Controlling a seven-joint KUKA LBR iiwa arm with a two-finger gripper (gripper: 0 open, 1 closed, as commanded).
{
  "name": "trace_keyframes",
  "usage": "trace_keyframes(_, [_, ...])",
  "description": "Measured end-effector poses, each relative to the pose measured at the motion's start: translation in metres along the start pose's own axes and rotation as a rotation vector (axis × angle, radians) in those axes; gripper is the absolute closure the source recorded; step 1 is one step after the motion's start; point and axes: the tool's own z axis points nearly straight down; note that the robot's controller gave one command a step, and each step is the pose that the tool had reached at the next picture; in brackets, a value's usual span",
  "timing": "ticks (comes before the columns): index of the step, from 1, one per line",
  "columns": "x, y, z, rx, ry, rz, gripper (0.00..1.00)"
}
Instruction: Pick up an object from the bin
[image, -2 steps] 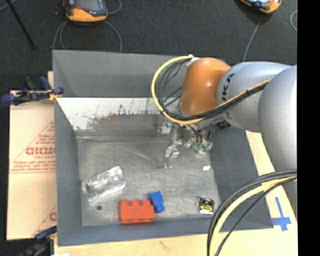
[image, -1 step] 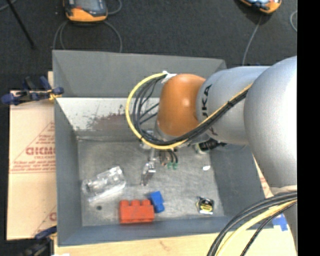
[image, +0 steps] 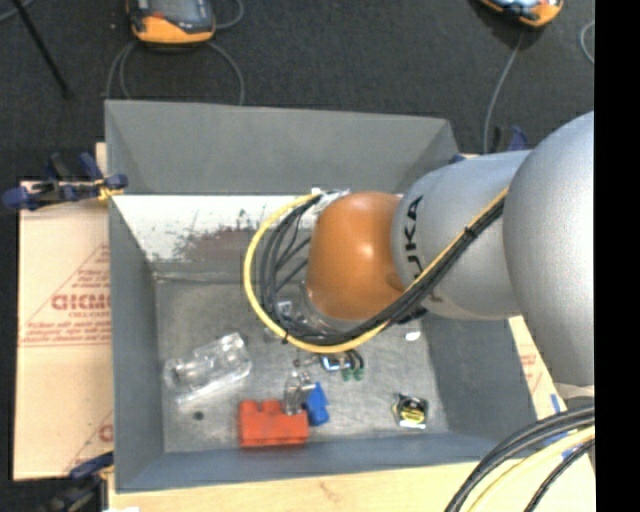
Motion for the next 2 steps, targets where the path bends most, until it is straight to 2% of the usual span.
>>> trace_keyframes(1, [0.051, -0.007, 0.005, 0.001, 0.001, -0.194, 0.0])
trace_keyframes(2, [0.04, 0.004, 0.043, 0.007, -0.033, -0.373, 0.0])
